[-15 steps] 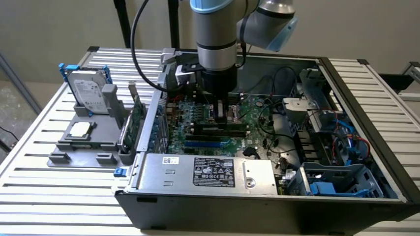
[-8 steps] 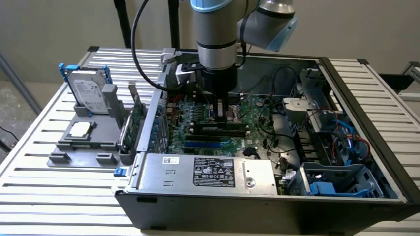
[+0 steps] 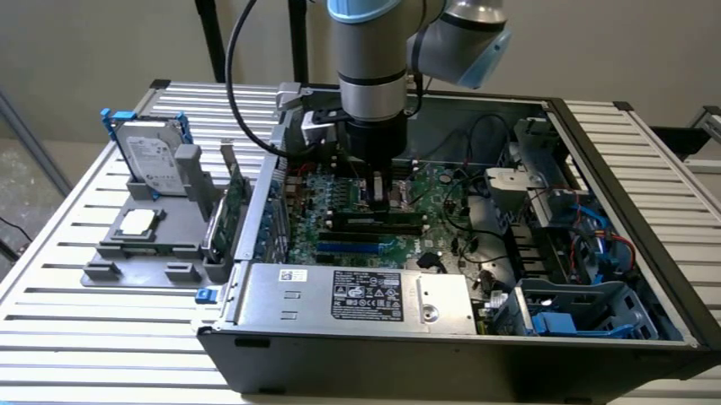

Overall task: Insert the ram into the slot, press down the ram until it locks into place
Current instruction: 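Insert the ram into the slot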

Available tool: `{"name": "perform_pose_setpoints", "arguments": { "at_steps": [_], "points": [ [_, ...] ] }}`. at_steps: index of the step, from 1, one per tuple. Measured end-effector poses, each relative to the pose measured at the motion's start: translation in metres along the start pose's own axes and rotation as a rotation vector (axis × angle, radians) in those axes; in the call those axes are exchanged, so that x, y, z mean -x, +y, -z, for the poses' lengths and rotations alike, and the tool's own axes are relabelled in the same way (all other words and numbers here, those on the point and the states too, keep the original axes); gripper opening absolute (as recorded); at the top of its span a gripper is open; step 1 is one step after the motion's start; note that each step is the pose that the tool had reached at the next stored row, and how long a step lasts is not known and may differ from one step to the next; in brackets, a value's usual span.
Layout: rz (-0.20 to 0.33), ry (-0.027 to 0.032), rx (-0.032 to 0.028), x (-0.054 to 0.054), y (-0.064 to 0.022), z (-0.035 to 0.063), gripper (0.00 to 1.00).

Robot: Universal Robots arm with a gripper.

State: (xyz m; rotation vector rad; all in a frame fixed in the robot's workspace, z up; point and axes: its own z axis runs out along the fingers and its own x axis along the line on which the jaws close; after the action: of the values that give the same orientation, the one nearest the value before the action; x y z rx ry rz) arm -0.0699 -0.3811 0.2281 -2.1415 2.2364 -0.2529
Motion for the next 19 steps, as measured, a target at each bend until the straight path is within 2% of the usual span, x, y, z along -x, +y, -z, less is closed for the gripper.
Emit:
{"name": "perform_pose_setpoints", "arguments": {
  "at_steps": [2, 5, 8, 12, 14, 15, 19],
  "points": [
    [0.000, 0.0001, 0.0012, 0.000, -0.0010, -0.0005, 0.13],
    [0.001, -0.0001, 0.0100, 0.000, -0.0040, -0.0014, 0.13],
    [0.004, 0.0005, 0.0294, 0.000, -0.0059, -0.0016, 0.13],
    [0.007, 0.0016, 0.0644, 0.000, -0.0074, -0.0018, 0.13],
    [0.008, 0.0021, 0.0768, 0.001, -0.0096, -0.0021, 0.13],
    [0.008, 0.0022, 0.0798, 0.001, -0.0108, -0.0023, 0.13],
    [0.008, 0.0023, 0.0798, 0.001, -0.0140, -0.0027, 0.13]
  ]
}}
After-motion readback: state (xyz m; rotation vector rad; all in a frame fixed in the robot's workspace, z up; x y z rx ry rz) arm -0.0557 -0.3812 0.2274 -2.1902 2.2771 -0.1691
